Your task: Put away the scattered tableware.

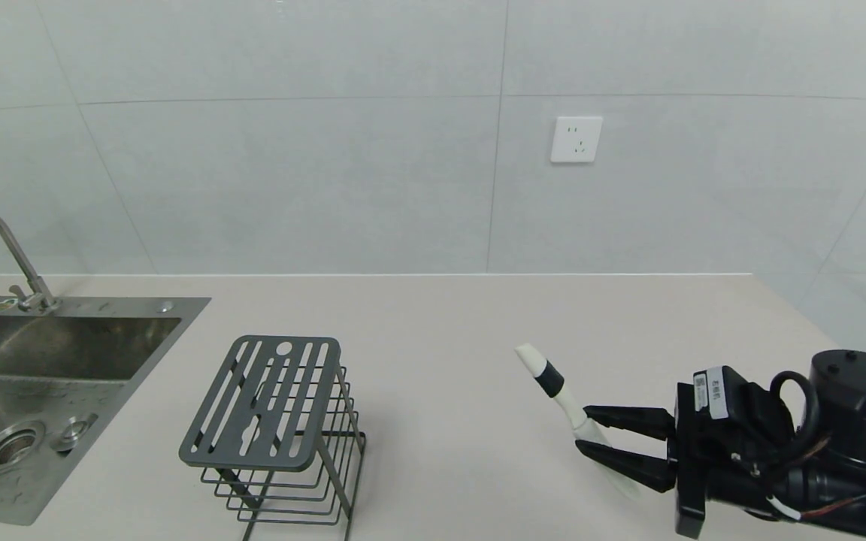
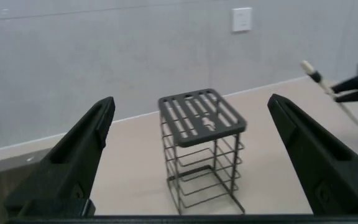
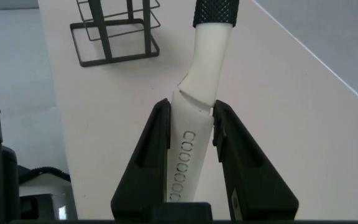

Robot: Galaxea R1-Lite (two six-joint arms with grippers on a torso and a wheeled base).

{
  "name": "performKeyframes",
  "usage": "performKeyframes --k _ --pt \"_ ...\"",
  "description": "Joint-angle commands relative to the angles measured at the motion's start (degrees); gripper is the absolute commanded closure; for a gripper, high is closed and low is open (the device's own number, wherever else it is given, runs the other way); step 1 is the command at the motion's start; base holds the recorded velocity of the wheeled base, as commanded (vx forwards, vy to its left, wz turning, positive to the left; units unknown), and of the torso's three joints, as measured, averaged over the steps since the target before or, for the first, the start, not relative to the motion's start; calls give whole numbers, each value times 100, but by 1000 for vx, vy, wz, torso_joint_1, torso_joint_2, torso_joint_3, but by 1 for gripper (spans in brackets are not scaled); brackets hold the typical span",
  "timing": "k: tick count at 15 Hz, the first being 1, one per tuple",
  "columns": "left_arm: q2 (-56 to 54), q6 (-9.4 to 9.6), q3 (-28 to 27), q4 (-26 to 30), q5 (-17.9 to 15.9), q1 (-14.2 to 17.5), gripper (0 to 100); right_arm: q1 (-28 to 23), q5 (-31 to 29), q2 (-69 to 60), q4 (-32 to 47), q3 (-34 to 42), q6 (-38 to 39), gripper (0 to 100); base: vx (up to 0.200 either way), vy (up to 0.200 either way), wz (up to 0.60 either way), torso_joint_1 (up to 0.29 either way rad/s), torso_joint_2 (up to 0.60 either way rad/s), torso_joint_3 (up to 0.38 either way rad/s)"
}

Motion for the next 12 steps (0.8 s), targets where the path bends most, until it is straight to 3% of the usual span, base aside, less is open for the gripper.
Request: performKeyframes --k 1,6,7,8,9,12 --pt "913 -118 -535 -12 -139 -460 0 10 53 -2 -149 -6 -1 100 0 0 0 0 0 0" --pt "2126 -144 -913 -618 -139 -1471 0 10 53 -152 -290 -41 -1 100 0 0 0 0 0 0" --pt "2249 -197 -921 -697 -139 -1523 0 10 53 -169 -290 -41 -1 100 0 0 0 0 0 0" --pt "2618 -478 -948 -1023 -148 -1638 0 19 53 -248 -290 -67 -10 100 0 0 0 0 0 0" --pt "2864 -601 -956 -1269 -148 -1761 0 19 53 -292 -298 -85 -10 100 0 0 0 0 0 0" --pt "3462 -751 -1080 -1629 -148 -1892 0 19 53 -371 -334 -94 -10 100 0 0 0 0 0 0"
